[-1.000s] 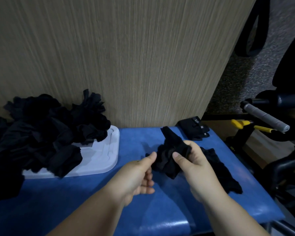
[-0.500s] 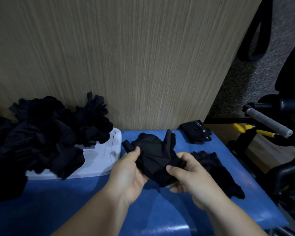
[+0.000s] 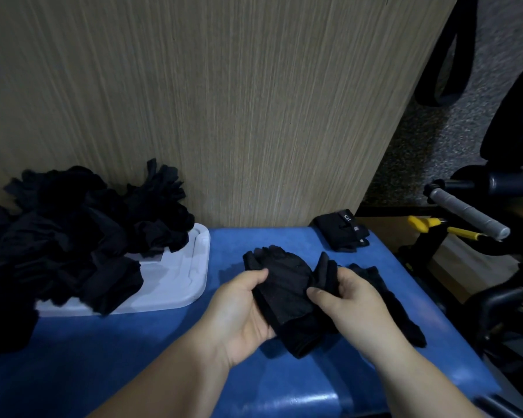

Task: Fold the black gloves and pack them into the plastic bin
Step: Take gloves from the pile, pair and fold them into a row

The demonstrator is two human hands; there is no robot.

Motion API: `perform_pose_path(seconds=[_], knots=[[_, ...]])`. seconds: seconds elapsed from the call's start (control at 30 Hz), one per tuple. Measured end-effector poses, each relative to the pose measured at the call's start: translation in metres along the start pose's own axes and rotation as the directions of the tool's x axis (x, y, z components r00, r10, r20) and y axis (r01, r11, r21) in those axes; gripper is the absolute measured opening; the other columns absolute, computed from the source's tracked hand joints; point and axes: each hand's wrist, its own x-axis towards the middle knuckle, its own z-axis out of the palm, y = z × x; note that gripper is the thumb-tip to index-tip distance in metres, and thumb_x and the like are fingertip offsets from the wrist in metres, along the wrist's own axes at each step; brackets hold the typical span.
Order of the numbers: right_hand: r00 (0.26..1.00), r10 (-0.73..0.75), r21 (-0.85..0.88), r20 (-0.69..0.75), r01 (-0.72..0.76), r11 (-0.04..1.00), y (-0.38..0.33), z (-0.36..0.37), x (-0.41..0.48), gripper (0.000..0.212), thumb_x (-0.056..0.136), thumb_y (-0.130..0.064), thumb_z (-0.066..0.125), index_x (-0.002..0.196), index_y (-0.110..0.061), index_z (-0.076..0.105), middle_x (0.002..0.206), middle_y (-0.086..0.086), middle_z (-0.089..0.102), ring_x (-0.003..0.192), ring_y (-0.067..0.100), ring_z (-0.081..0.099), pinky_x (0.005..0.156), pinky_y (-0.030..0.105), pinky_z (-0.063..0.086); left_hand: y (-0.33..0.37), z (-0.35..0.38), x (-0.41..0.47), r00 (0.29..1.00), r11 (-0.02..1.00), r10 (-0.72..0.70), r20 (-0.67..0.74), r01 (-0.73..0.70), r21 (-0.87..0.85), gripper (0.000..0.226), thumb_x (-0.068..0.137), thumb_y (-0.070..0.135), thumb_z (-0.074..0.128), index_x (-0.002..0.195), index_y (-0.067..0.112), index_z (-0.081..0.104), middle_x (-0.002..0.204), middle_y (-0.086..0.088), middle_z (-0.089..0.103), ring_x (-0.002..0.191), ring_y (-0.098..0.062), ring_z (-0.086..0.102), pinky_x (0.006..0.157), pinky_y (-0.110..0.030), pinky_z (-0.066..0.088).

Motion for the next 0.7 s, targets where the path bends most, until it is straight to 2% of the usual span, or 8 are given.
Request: perform_pose_path(seconds=[0.13, 0.27, 0.37, 0.4, 0.47, 0.57, 0.6, 0.7], knots=[[0.995, -0.070, -0.200, -0.070, 0.055, 0.978, 0.004, -0.004, 0.001, 0.014, 0.081, -0.022, 0.074, 0.089, -0.029, 0.064, 0.079, -0.013, 0.071, 0.076, 0.000, 0.067, 0.067, 0.019, 0.052, -0.002, -0.001, 0.005, 1.000, 1.000, -0.023, 0.008, 0.023, 0.011, 0.041, 0.102, 0.030, 0.032, 0.118, 0.007, 0.062, 0.111, -0.015, 0.070, 0.101, -0.030, 0.069, 0.085, -0.046, 0.052], [0.987, -0.121, -0.365, -0.103, 0.076, 0.928, 0.006, -0.004, 0.000, 0.020, 0.081, -0.030, 0.074, 0.082, -0.026, 0.054, 0.060, -0.010, 0.060, 0.060, -0.003, 0.059, 0.050, 0.011, 0.040, -0.007, -0.003, 0.014, 0.999, 0.999, 0.039, -0.032, -0.039, 0.013, 0.032, 0.104, 0.028, 0.035, 0.127, 0.018, 0.053, 0.114, -0.012, 0.070, 0.101, -0.029, 0.069, 0.072, -0.045, 0.057], [0.988, -0.117, -0.510, -0.097, 0.051, 0.859, 0.005, -0.005, 0.000, 0.029, 0.084, -0.038, 0.069, 0.090, -0.025, 0.044, 0.064, -0.008, 0.054, 0.059, 0.005, 0.055, 0.048, 0.016, 0.034, -0.013, -0.010, 0.025, 0.952, 0.936, 0.256, -0.166, -0.201, 0.288, 0.035, 0.101, 0.024, 0.045, 0.136, 0.029, 0.043, 0.119, 0.004, 0.065, 0.108, -0.019, 0.065, 0.087, -0.044, 0.055], [0.989, -0.117, -0.573, -0.085, 0.048, 0.818, 0.005, -0.004, -0.001, 0.030, 0.084, -0.040, 0.067, 0.091, -0.026, 0.042, 0.066, -0.008, 0.053, 0.061, 0.006, 0.054, 0.048, 0.017, 0.032, -0.014, -0.013, 0.027, 0.917, 0.850, 0.352, -0.190, -0.228, 0.475, 0.045, 0.099, 0.025, 0.051, 0.140, 0.033, 0.035, 0.126, 0.009, 0.057, 0.116, -0.016, 0.058, 0.097, -0.042, 0.050], [0.989, -0.135, -0.658, -0.062, 0.061, 0.751, 0.007, -0.002, -0.002, 0.032, 0.084, -0.047, 0.065, 0.089, -0.026, 0.041, 0.070, -0.007, 0.052, 0.063, 0.006, 0.051, 0.049, 0.018, 0.031, -0.015, -0.019, 0.030, 0.825, 0.539, 0.547, -0.142, -0.217, 0.814, 0.063, 0.094, 0.025, 0.057, 0.145, 0.036, 0.024, 0.145, 0.009, 0.035, 0.131, -0.014, 0.041, 0.111, -0.036, 0.036], [0.978, -0.199, -0.713, -0.060, 0.097, 0.694, 0.007, -0.001, -0.002, 0.032, 0.083, -0.052, 0.063, 0.087, -0.027, 0.044, 0.077, -0.010, 0.048, 0.066, 0.003, 0.047, 0.051, 0.017, 0.031, -0.016, -0.022, 0.027, 0.735, 0.012, 0.674, 0.078, -0.117, 0.993, 0.052, 0.092, 0.031, 0.057, 0.139, 0.036, 0.037, 0.150, 0.015, 0.019, 0.138, -0.010, 0.016, 0.114, -0.024, 0.017], [0.971, -0.231, -0.729, -0.057, 0.118, 0.674, 0.008, 0.000, -0.002, 0.030, 0.083, -0.050, 0.064, 0.088, -0.027, 0.045, 0.079, -0.012, 0.047, 0.067, 0.002, 0.046, 0.052, 0.016, 0.032, -0.016, -0.021, 0.026, 0.739, -0.087, 0.658, 0.148, -0.120, 0.989, 0.044, 0.092, 0.034, 0.056, 0.133, 0.038, 0.044, 0.147, 0.019, 0.024, 0.136, -0.008, 0.015, 0.112, -0.021, 0.015], [0.954, -0.300, -0.733, 0.007, 0.209, 0.648, 0.011, -0.001, 0.000, 0.023, 0.081, -0.036, 0.070, 0.095, -0.025, 0.057, 0.082, -0.017, 0.043, 0.069, 0.001, 0.046, 0.057, 0.010, 0.035, -0.022, -0.021, 0.025, 0.817, -0.213, 0.527, 0.232, -0.137, 0.967, 0.037, 0.092, 0.043, 0.052, 0.130, 0.039, 0.050, 0.139, 0.025, 0.039, 0.136, -0.003, 0.022, 0.113, -0.022, 0.017]])
